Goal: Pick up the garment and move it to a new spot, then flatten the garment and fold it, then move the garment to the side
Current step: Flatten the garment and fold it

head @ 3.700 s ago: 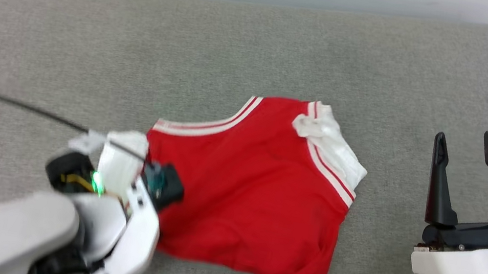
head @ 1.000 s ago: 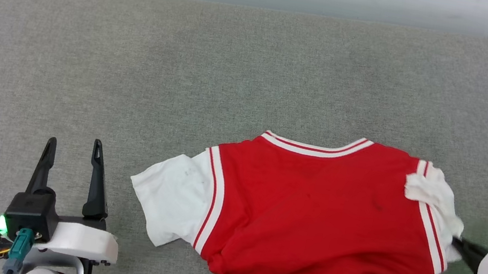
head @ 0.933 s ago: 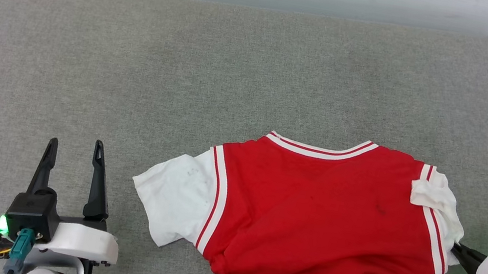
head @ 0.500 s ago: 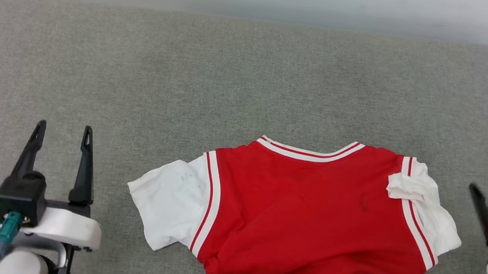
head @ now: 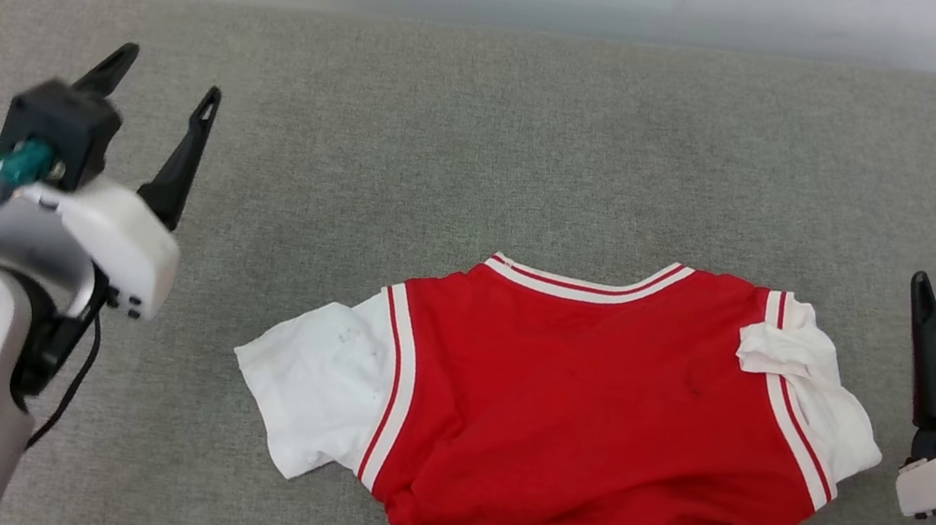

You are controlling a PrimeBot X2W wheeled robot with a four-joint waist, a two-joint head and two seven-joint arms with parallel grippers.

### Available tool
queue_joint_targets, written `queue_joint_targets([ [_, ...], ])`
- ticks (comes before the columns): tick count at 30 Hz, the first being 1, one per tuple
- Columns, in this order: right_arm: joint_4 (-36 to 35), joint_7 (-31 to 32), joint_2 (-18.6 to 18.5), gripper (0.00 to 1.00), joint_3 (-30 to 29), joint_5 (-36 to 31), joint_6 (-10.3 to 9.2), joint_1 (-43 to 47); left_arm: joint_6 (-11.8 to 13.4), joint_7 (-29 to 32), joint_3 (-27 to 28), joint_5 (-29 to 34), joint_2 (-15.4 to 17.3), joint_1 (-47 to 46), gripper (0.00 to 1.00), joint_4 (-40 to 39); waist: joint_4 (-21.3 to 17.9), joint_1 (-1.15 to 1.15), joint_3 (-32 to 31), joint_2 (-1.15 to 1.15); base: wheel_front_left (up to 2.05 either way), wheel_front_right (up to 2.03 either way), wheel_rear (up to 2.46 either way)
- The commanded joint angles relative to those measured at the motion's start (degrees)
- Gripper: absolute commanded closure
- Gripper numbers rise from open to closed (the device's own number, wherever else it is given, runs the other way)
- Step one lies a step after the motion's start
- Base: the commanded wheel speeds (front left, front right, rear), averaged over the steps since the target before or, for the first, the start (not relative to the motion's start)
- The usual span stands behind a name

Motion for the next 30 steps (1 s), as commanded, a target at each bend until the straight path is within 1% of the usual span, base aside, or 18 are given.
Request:
queue_joint_targets([
  [1, -3.5, 0.4, 2.5, 0.0, -2.3, -2.5, -0.06, 2.2, -1.3, 5.1, -1.5, -2.2, 1.2, -3.0, 0.0, -0.6, -0.1, 0.0, 0.6, 0.0, 0.0, 0.0, 0.0],
  [4, -8.3, 1.5, 5.6, 0.0, -4.8, -5.5, -0.06, 4.3, -2.2, 14.9, -5.5, -6.7, 3.5, -6.5, 0.0, -0.6, -0.2, 0.0, 1.4, 0.0, 0.0, 0.0, 0.0],
  [5, -9.7, 1.8, 6.5, 0.0, -5.3, -6.1, -0.06, 4.7, -2.4, 18.3, -7.2, -8.2, 4.8, -7.8, 0.0, -1.0, -0.3, 0.0, 1.7, 0.0, 0.0, 0.0, 0.0],
  [6, -12.8, 2.5, 8.2, 0.0, -6.2, -8.1, -0.06, 5.6, -2.4, 28.0, -14.9, -14.6, 9.4, -11.2, 0.0, -3.1, -0.8, 0.0, 2.7, 0.0, 0.0, 0.0, 0.0],
  [8, -14.2, 2.8, 9.3, 0.0, -6.3, -8.8, -0.06, 6.0, -2.4, 33.3, -19.0, -19.0, 12.3, -13.0, 0.0, -4.7, -0.9, 0.0, 3.2, 0.0, 0.0, 0.0, 0.0],
  [10, -15.2, 2.8, 9.8, 0.0, -6.4, -9.4, -0.06, 6.3, -2.4, 37.4, -22.5, -22.9, 14.3, -15.0, 0.0, -6.0, -1.1, 0.0, 3.9, 0.0, 0.0, 0.0, 0.0],
  [13, -16.0, 3.3, 10.4, 0.0, -6.1, -10.0, -0.06, 6.5, -2.4, 42.9, -27.7, -28.2, 16.7, -17.4, 0.0, -6.9, -1.3, 0.0, 4.7, 0.0, 0.0, 0.0, 0.0],
  [15, -16.4, 3.6, 10.6, 0.0, -5.8, -10.2, -0.06, 6.2, -2.5, 46.2, -31.2, -31.2, 17.7, -18.7, 0.0, -6.9, -1.5, 0.0, 5.3, 0.0, 0.0, 0.0, 0.0],
  [18, -16.6, 3.8, 10.7, 0.0, -5.2, -10.5, -0.06, 5.6, -2.5, 49.9, -35.9, -34.1, 18.7, -20.7, 0.0, -6.2, -1.9, 0.0, 6.2, 0.0, 0.0, 0.0, 0.0],
  [22, -16.4, 3.8, 11.1, 0.0, -4.2, -10.5, -0.06, 4.5, -2.5, 52.9, -41.7, -36.1, 19.6, -22.4, 0.0, -3.7, -2.6, 0.0, 7.5, 0.0, 0.0, 0.0, 0.0],
  [23, -16.3, 3.7, 11.2, 0.0, -4.0, -10.6, -0.06, 4.2, -2.5, 53.2, -43.0, -36.4, 19.8, -22.8, 0.0, -3.0, -2.9, 0.0, 7.8, 0.0, 0.0, 0.0, 0.0],
  [24, -16.3, 3.7, 11.2, 0.0, -4.0, -10.6, -0.06, 4.2, -2.5, 53.2, -43.0, -36.4, 19.8, -22.8, 0.0, -3.0, -2.9, 0.0, 7.8, 0.0, 0.0, 0.0, 0.0],
  [26, -15.9, 3.6, 11.3, 0.0, -3.5, -10.6, -0.06, 3.8, -2.5, 53.5, -45.5, -37.0, 20.2, -23.2, 0.0, -1.4, -3.3, 0.0, 8.4, 0.0, 0.0, 0.0, 0.0],
  [30, -15.1, 3.3, 11.5, 0.0, -2.6, -10.5, -0.06, 3.1, -2.4, 51.7, -49.3, -37.6, 20.2, -23.3, 0.0, 2.5, -3.8, 0.0, 9.1, 0.0, 0.0, 0.0, 0.0],
])
